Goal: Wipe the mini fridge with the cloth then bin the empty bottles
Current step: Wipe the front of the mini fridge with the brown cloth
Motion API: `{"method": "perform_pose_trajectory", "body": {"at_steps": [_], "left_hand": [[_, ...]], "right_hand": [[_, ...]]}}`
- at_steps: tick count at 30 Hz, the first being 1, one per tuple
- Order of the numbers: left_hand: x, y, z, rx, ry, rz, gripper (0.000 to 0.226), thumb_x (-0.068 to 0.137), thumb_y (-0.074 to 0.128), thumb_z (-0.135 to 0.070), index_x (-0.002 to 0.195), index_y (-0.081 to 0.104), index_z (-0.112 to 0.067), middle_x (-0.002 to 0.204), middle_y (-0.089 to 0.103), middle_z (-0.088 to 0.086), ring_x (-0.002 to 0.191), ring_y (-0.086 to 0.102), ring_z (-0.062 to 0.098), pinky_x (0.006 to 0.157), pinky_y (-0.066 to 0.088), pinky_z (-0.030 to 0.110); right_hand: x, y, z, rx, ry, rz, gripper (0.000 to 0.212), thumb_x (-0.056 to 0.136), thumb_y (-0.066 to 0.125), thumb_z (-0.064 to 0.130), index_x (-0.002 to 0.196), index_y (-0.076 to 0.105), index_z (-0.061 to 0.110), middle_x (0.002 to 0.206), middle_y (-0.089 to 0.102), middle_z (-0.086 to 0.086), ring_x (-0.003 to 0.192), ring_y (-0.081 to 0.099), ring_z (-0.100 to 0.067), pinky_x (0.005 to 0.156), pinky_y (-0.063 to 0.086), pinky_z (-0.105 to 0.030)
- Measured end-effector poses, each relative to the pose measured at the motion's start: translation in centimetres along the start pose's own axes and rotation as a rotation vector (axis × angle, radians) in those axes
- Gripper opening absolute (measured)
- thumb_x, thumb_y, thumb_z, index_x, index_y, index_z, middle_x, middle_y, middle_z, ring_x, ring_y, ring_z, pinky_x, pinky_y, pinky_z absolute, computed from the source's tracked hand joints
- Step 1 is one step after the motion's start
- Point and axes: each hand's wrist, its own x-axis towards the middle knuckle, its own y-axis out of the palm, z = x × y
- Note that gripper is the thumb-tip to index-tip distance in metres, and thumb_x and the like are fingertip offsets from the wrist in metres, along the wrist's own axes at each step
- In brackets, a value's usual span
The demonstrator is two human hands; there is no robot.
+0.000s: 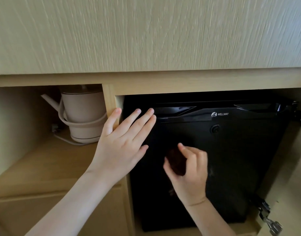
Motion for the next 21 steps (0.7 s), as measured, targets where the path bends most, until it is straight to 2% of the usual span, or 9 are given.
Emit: {"method": "perform_pose_trajectory", "body": {"at_steps": [4,6,9,11,16,19,21], "left_hand": [[0.0,-0.3,-0.1,-0.027,-0.017,0.021,0.071,0.087,0.064,-0.036,0.151,0.041,-0.015,0.158,0.039,0.000,0.142,0.037,0.020,0.123,-0.003,0.046],[-0.1,-0.5,0.0,-0.035,-0.012,0.037,0.074,0.086,0.066,-0.036,0.152,0.040,-0.015,0.159,0.039,-0.001,0.142,0.038,0.020,0.123,-0.002,0.047],[-0.3,-0.5,0.6,-0.023,0.011,0.024,0.071,0.087,0.062,-0.031,0.152,0.039,-0.016,0.159,0.039,-0.002,0.142,0.040,0.021,0.123,0.003,0.047],[-0.4,-0.4,0.9,-0.005,0.020,0.017,0.069,0.089,0.057,-0.031,0.153,0.037,-0.016,0.160,0.037,-0.001,0.142,0.040,0.021,0.122,0.006,0.048],[0.0,-0.5,-0.1,-0.025,0.038,0.054,0.074,0.089,0.055,-0.035,0.154,0.033,-0.007,0.159,0.038,0.009,0.144,0.039,0.028,0.123,0.006,0.052],[1.4,-0.3,-1.2,-0.103,0.040,0.072,0.076,0.087,0.057,-0.034,0.153,0.034,-0.004,0.158,0.039,0.012,0.145,0.035,0.029,0.124,0.012,0.050],[2.5,0.1,-2.2,-0.194,0.057,0.077,0.077,0.085,0.067,-0.030,0.152,0.036,-0.005,0.157,0.040,0.011,0.146,0.034,0.028,0.124,0.017,0.049]], "right_hand": [[4.3,-1.1,-0.8,0.087,0.382,-0.283,0.054,0.081,0.078,0.026,0.124,0.054,0.005,0.113,0.040,0.009,0.100,0.053,-0.019,0.080,0.052,-0.046],[5.2,0.5,1.4,0.098,0.333,-0.294,0.053,0.081,0.079,0.025,0.124,0.056,0.003,0.112,0.044,0.006,0.100,0.053,-0.020,0.084,0.051,-0.042],[2.9,3.1,4.9,0.109,0.098,-0.084,0.050,0.081,0.079,0.021,0.121,0.056,0.002,0.107,0.059,-0.009,0.096,0.055,-0.023,0.089,0.045,-0.028],[1.5,3.5,5.3,0.117,0.049,0.006,0.049,0.081,0.079,0.019,0.121,0.054,0.006,0.104,0.064,-0.011,0.095,0.055,-0.021,0.089,0.043,-0.023],[2.1,1.8,3.2,0.098,0.107,-0.031,0.044,0.084,0.078,0.022,0.118,0.057,0.004,0.103,0.062,-0.009,0.095,0.054,-0.019,0.089,0.042,-0.018],[3.2,0.5,1.6,0.095,0.178,-0.099,0.045,0.083,0.078,0.022,0.117,0.060,0.000,0.105,0.058,-0.007,0.094,0.055,-0.021,0.086,0.047,-0.025],[3.8,-0.6,0.3,0.099,0.242,-0.132,0.049,0.082,0.078,0.023,0.120,0.059,0.000,0.109,0.053,-0.005,0.096,0.056,-0.023,0.085,0.050,-0.032]]}}
